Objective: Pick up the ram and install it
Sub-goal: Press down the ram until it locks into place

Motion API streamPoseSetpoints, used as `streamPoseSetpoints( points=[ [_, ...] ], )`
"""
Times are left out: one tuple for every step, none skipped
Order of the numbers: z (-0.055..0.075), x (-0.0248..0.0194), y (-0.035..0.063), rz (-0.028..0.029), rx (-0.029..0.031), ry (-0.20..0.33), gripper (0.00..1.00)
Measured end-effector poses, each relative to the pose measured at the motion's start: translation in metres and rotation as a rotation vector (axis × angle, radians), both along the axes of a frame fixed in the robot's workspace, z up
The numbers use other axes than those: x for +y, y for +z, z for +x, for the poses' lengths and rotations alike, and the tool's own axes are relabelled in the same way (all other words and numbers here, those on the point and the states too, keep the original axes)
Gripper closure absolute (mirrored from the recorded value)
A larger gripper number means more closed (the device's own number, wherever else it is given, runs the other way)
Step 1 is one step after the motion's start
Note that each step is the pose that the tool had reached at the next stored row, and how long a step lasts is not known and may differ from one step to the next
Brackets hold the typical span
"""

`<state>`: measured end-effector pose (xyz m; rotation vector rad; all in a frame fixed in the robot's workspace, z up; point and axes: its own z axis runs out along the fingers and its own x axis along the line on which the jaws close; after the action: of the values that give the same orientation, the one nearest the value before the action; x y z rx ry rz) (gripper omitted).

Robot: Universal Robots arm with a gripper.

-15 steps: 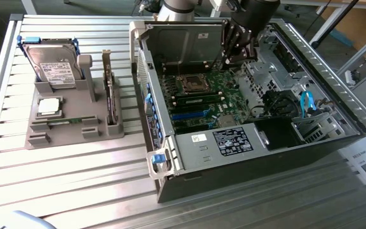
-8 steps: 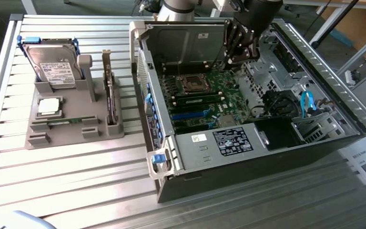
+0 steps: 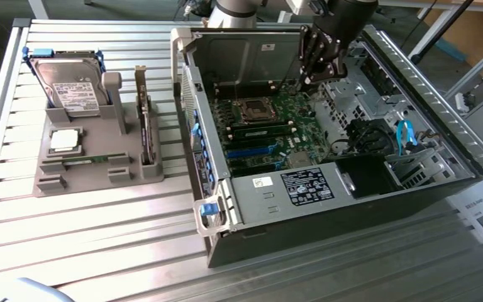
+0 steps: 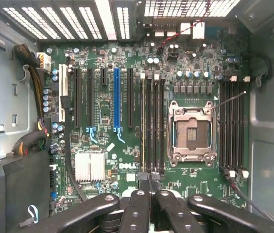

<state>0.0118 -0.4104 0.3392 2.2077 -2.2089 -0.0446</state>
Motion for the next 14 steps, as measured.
streamPoseSetpoints(
  points=[
    [0.0006, 0.0000, 0.0000, 0.0000, 0.0000, 0.000, 0.90],
    [0.0016, 0.0000, 0.0000, 0.0000, 0.0000, 0.000, 0.90],
    [0.0021, 0.0000, 0.0000, 0.0000, 0.0000, 0.000, 0.90],
    [0.0027, 0.0000, 0.0000, 0.0000, 0.0000, 0.000, 0.90],
    [0.0034, 0.0000, 0.0000, 0.0000, 0.0000, 0.000, 0.90],
    [0.0043, 0.0000, 0.0000, 0.0001, 0.0000, 0.000, 0.90],
    [0.0053, 0.0000, 0.0000, 0.0001, 0.0000, 0.000, 0.90],
    [0.0064, 0.0000, 0.0000, 0.0000, 0.0000, 0.000, 0.90],
    [0.0072, 0.0000, 0.0000, 0.0001, 0.0000, 0.000, 0.90],
    [0.0074, 0.0000, 0.0000, 0.0001, 0.0000, 0.000, 0.90],
    [0.0073, 0.0000, 0.0000, 0.0001, 0.0000, 0.000, 0.90],
    [0.0073, 0.0000, 0.0000, 0.0000, 0.0000, 0.000, 0.90],
    [0.0074, 0.0000, 0.0000, 0.0001, 0.0000, 0.000, 0.90],
    [0.0074, 0.0000, 0.0000, 0.0001, 0.0000, 0.000, 0.90]
  ],
)
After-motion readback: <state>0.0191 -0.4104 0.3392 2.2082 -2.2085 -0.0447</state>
